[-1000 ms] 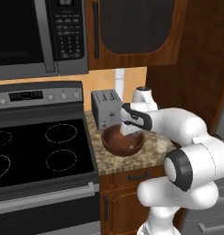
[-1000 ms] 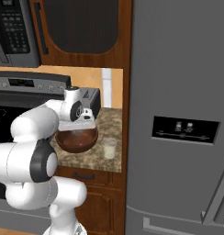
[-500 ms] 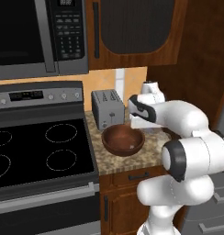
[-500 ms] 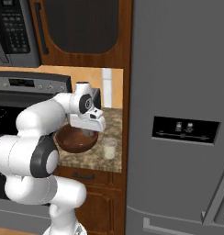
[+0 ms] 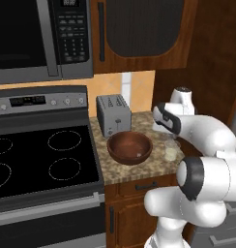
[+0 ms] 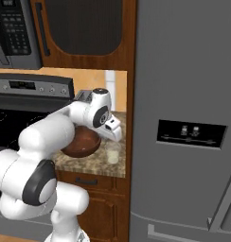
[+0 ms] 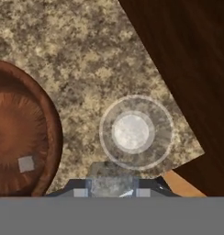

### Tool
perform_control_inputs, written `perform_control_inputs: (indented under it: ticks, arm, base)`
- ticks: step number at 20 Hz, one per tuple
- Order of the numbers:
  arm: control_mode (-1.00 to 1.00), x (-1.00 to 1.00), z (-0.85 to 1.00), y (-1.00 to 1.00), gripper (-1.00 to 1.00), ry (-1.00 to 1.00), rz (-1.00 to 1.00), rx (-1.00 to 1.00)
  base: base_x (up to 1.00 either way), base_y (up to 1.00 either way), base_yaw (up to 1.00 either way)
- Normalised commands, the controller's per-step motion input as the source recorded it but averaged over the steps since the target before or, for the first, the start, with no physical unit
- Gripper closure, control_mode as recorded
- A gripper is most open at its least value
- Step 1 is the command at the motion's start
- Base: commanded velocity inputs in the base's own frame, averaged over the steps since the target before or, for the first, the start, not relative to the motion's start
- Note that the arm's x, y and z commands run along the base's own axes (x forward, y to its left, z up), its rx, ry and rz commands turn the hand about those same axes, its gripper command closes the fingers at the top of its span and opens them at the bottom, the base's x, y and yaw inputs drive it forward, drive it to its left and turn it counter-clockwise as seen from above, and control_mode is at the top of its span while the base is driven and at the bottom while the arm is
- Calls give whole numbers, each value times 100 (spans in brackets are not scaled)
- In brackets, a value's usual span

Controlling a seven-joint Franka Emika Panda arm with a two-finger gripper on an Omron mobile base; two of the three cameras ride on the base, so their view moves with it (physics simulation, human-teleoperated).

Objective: Grab a lemon wedge from the fridge and one ice cube from the ice bowl, and put them in the glass of lemonade.

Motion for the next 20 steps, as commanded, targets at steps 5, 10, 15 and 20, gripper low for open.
perform_control_inputs:
  ticks: [5, 10, 15, 20]
  arm:
    - [-100, 16, 0, -15, 100, -2, -19, 0]
    - [-100, 22, -6, 0, 100, 5, -19, 0]
    - [-100, 9, -4, 0, 100, 1, -17, 0]
    - [-100, 0, -2, -2, 100, 0, -9, 0]
  base:
    - [0, 0, 0]
    - [0, 0, 0]
    - [0, 0, 0]
    - [0, 0, 0]
